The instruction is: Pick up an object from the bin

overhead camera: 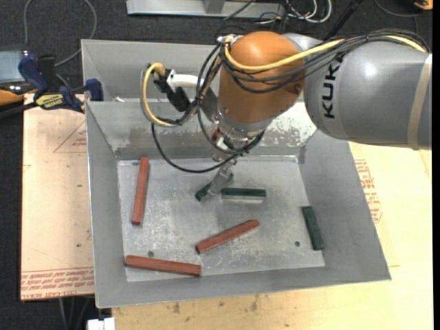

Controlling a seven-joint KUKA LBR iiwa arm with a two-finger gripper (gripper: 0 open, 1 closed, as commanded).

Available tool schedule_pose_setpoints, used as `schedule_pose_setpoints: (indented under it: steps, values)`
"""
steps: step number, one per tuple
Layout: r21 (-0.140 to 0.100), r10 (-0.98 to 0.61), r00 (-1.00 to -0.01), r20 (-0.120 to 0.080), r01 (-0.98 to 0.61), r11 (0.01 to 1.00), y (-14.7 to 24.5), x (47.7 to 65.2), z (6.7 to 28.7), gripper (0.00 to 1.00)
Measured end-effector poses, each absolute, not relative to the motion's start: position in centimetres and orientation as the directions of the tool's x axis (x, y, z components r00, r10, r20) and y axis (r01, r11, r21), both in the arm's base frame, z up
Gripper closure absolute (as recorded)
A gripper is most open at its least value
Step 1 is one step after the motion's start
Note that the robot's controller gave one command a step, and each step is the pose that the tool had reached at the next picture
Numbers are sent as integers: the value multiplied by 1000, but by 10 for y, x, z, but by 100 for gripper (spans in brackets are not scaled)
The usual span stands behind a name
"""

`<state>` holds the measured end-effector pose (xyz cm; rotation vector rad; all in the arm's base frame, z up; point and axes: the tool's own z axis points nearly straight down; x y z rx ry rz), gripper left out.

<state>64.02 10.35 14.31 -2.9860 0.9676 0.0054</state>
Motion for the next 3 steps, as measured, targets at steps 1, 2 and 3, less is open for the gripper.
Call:
schedule_pose_setpoints:
  steps: [1,2,3]
  values:
    - [2,-321,947,-7,-321,-947,51,588,78,0]
    - [-2,-320,947,-4,-320,-947,53,590,80,100]
    - [-5,-341,940,6,-341,-940,39,592,219,100]
